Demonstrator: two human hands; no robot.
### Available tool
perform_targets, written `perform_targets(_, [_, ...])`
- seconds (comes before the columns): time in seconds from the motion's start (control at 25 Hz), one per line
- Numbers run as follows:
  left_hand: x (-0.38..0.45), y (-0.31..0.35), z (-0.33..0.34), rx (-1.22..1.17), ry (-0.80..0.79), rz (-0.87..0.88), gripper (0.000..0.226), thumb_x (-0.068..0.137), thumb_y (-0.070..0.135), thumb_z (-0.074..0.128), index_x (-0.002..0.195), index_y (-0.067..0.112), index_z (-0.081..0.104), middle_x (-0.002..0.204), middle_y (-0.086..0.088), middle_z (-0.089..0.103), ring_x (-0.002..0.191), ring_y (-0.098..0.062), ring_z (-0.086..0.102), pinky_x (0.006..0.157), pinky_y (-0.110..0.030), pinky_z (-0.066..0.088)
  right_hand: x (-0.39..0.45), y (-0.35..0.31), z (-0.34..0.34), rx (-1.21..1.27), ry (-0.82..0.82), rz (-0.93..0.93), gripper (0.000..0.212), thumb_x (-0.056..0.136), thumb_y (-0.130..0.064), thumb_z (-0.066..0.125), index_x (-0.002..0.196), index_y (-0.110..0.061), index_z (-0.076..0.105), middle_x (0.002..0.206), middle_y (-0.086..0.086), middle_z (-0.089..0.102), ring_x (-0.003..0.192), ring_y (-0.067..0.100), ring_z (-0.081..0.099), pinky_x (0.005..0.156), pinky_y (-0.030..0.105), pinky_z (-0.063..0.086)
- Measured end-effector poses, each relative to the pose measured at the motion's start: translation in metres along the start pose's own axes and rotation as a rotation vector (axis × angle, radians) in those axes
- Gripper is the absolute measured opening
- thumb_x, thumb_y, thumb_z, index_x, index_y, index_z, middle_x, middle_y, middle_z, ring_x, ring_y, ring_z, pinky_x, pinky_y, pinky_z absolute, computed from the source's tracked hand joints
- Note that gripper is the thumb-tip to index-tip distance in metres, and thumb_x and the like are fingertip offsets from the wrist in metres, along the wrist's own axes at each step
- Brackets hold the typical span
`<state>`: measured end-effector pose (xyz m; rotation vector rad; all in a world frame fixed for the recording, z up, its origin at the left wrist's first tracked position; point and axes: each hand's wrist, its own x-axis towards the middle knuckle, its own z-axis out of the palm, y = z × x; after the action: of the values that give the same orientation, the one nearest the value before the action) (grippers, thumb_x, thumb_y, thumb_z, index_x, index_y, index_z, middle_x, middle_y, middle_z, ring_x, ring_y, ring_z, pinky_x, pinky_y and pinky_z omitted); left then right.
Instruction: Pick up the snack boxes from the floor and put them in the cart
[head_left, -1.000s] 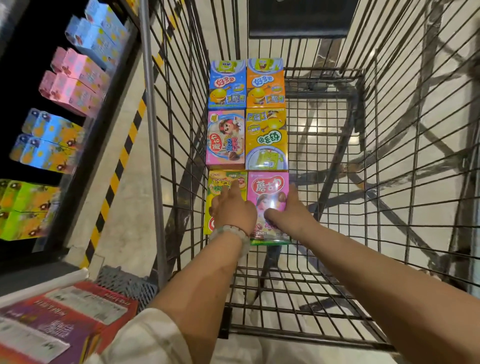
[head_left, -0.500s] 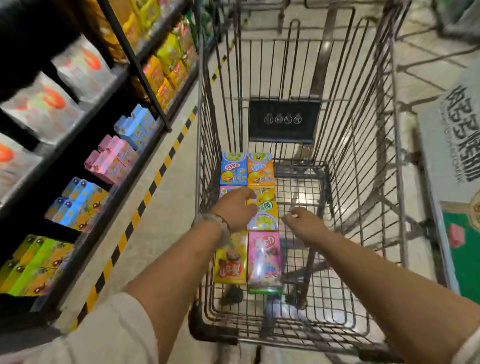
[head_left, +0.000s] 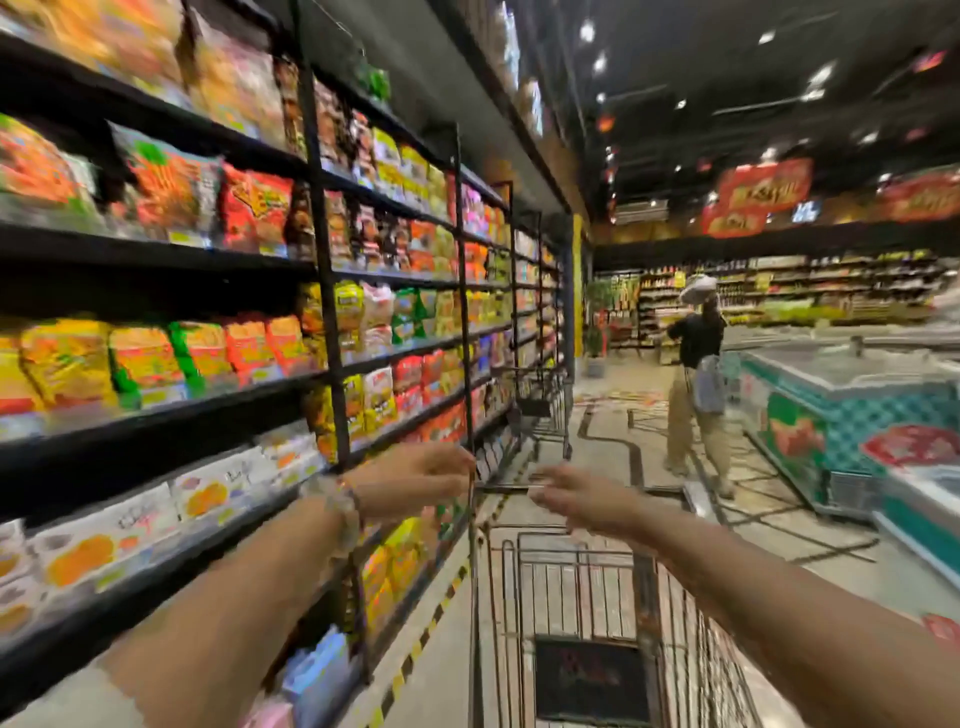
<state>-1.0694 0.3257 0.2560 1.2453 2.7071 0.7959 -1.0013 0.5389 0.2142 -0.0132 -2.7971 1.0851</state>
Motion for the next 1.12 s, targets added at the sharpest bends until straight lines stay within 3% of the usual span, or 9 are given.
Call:
perform_targets(0.12, [-0.046, 0.006, -0.059, -0.038, 0.087, 0.024, 0.025, 0.082, 0.043, 0.062, 0.105, 0.043, 0.051, 0.120, 0.011, 0.055, 0.113, -0.008, 0.053, 0.098, -0.027, 0.041, -0.007, -0.065, -0.030, 0.022, 0.022, -0.175, 0.040, 0.096, -0.034, 0.050, 0.135, -0.024, 0.047, 0.124, 0.002, 0.056, 0.106, 0.014, 0.055, 0.095, 0.033, 0.047])
perform_targets(0.28, [-0.115, 0.013, -0.093, -0.047, 0.206, -0.027, 0.028, 0.088, 0.031, 0.061, 0.113, 0.036, 0.050, 0.125, 0.011, 0.053, 0.110, -0.003, 0.052, 0.097, -0.026, 0.042, -0.020, -0.116, -0.031, 0.082, -0.033, -0.346, 0.039, 0.093, -0.036, 0.053, 0.131, -0.028, 0.049, 0.123, -0.001, 0.057, 0.113, 0.014, 0.055, 0.098, 0.033, 0.045])
perform_targets(0.44, [-0.202, 0.034, -0.100, 0.047, 0.303, -0.194, 0.039, 0.083, 0.041, 0.061, 0.119, 0.039, 0.045, 0.131, 0.014, 0.050, 0.121, -0.005, 0.047, 0.102, -0.028, 0.038, -0.041, -0.155, -0.009, 0.089, -0.145, -0.495, 0.033, 0.094, -0.034, 0.054, 0.126, -0.037, 0.047, 0.125, -0.004, 0.056, 0.114, 0.012, 0.053, 0.101, 0.035, 0.044])
perform_targets(0.56, [-0.272, 0.051, -0.094, 0.069, 0.395, -0.357, 0.039, 0.087, 0.039, 0.059, 0.123, 0.039, 0.044, 0.134, 0.014, 0.047, 0.124, -0.006, 0.045, 0.104, -0.034, 0.040, -0.064, -0.181, 0.012, 0.114, -0.274, -0.591, 0.035, 0.095, -0.032, 0.052, 0.129, -0.036, 0.045, 0.117, -0.010, 0.055, 0.105, 0.005, 0.054, 0.091, 0.026, 0.044])
perform_targets(0.72, [-0.372, 0.093, -0.081, 0.148, 0.495, -0.573, 0.038, 0.090, 0.028, 0.056, 0.125, 0.036, 0.043, 0.132, 0.014, 0.046, 0.123, -0.006, 0.046, 0.100, -0.025, 0.037, -0.102, -0.219, 0.053, 0.137, -0.415, -0.711, 0.042, 0.094, -0.034, 0.053, 0.134, -0.033, 0.044, 0.123, -0.010, 0.052, 0.113, 0.010, 0.054, 0.089, 0.024, 0.043])
perform_targets(0.88, [-0.484, 0.148, -0.073, 0.227, 0.572, -0.785, 0.035, 0.084, 0.043, 0.062, 0.114, 0.050, 0.044, 0.129, 0.021, 0.045, 0.122, -0.001, 0.044, 0.103, -0.029, 0.037, -0.159, -0.284, 0.104, 0.119, -0.557, -0.890, 0.046, 0.094, -0.037, 0.053, 0.138, -0.037, 0.040, 0.125, -0.014, 0.048, 0.111, 0.004, 0.048, 0.074, 0.013, 0.041])
perform_targets(0.96, [-0.550, 0.181, -0.067, 0.298, 0.628, -0.921, 0.053, 0.069, 0.058, 0.058, 0.120, 0.050, 0.046, 0.134, 0.016, 0.047, 0.124, -0.005, 0.046, 0.104, -0.031, 0.038, -0.201, -0.325, 0.134, 0.143, -0.653, -0.993, 0.046, 0.094, -0.037, 0.052, 0.138, -0.038, 0.040, 0.128, -0.015, 0.048, 0.114, 0.004, 0.048, 0.077, 0.015, 0.044])
perform_targets(1.04, [-0.615, 0.215, -0.060, 0.352, 0.676, -1.046, 0.069, 0.067, 0.056, 0.055, 0.133, 0.037, 0.046, 0.138, 0.011, 0.048, 0.126, -0.008, 0.045, 0.104, -0.027, 0.036, -0.254, -0.366, 0.164, 0.169, -0.727, -1.116, 0.046, 0.093, -0.037, 0.053, 0.137, -0.039, 0.040, 0.135, -0.012, 0.048, 0.124, 0.007, 0.046, 0.091, 0.023, 0.046])
perform_targets(1.12, [-0.685, 0.254, -0.048, 0.382, 0.719, -1.164, 0.069, 0.071, 0.054, 0.058, 0.136, 0.034, 0.045, 0.139, 0.011, 0.047, 0.128, -0.007, 0.043, 0.107, -0.030, 0.035, -0.319, -0.406, 0.195, 0.202, -0.812, -1.238, 0.042, 0.092, -0.036, 0.054, 0.131, -0.043, 0.041, 0.141, -0.009, 0.046, 0.131, 0.009, 0.042, 0.102, 0.027, 0.039])
